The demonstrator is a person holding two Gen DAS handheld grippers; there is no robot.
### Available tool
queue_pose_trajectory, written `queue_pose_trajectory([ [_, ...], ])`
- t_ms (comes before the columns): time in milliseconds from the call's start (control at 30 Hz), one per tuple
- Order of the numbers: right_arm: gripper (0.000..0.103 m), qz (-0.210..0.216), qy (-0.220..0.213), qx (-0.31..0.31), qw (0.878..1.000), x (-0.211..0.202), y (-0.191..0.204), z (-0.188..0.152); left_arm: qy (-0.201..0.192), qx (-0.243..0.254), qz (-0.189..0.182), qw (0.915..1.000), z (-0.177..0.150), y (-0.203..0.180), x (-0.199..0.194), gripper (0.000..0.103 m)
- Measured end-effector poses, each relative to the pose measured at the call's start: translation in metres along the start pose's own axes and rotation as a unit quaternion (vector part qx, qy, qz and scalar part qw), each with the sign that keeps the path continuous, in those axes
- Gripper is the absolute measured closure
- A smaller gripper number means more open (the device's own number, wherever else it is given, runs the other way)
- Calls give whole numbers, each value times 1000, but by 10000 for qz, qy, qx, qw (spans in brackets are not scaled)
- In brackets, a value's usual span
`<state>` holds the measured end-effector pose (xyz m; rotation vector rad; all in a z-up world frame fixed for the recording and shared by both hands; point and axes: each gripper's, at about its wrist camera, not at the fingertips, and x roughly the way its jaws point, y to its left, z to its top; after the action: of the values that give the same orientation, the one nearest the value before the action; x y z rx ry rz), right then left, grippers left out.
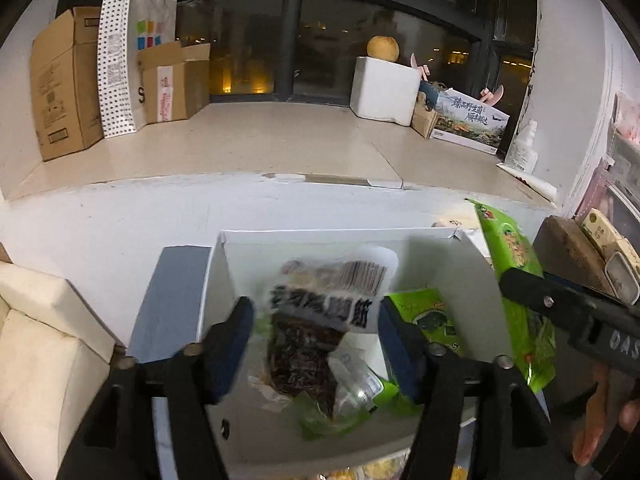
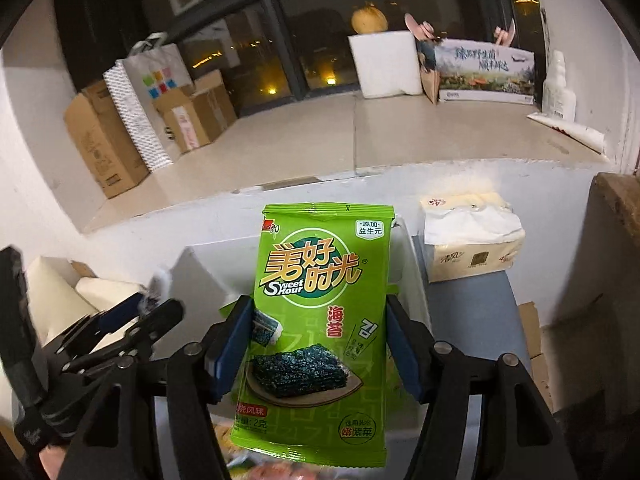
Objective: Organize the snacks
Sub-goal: 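Place both held snacks into the white box and open both tools, then grasp the green garlic-pea pack with the left tool while the right tool grasps the yellow bag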
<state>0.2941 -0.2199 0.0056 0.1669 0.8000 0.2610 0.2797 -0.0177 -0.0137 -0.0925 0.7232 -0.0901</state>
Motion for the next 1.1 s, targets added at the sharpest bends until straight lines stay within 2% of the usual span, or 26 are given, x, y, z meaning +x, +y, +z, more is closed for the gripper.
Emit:
queue_pose_trajectory([
  [33, 27, -16, 3, 10, 10000, 3, -1, 1, 68, 30, 30, 10000, -2, 0, 6, 25],
  [67, 23, -15, 0, -7, 10000, 7, -1, 3, 205, 56, 76, 9997, -3, 0, 12, 12],
  [100, 12, 3, -39, -19, 10000, 7, -1, 4, 366, 56, 129, 9992, -4, 2, 18, 1],
  [133, 5, -18, -153, -26, 9999, 4, -1, 3, 371, 4, 142, 9992, -6, 4, 17, 1],
  [200, 0, -83, -324, -54, 9994, -3, -2, 2, 311, -104, 90, 9994, -10, 9, 15, 0],
  [433, 0, -154, -414, -343, 9984, -18, 6, -10, 404, -99, -18, 9991, -19, 14, 3, 0],
  [567, 0, -66, -488, -444, 9978, -37, 8, -28, 405, -207, -218, 9987, -27, 20, -14, 0],
  [667, 0, 76, -443, -480, 9978, -61, 5, -58, 332, -345, -366, 9982, -45, 29, -39, 0],
  [767, 0, 146, -341, -351, 9987, -82, -4, -102, 275, -377, -421, 9980, -74, 35, -65, 0],
  [800, 0, 90, -187, -248, 9995, -86, -8, -123, 290, -392, -436, 9979, -85, 36, -71, 0],
  [933, 0, -50, 240, -36, 9997, -88, -11, -180, 385, -734, -586, 9948, -136, 45, -96, 0],
  [1000, 0, -254, 415, 79, 9988, -85, -11, -201, 417, -816, -503, 9945, -165, 44, -107, 0],
  [1100, 0, -291, 728, -33, 9969, -76, -2, -224, 537, -851, -606, 9931, -194, 39, -116, 0],
])
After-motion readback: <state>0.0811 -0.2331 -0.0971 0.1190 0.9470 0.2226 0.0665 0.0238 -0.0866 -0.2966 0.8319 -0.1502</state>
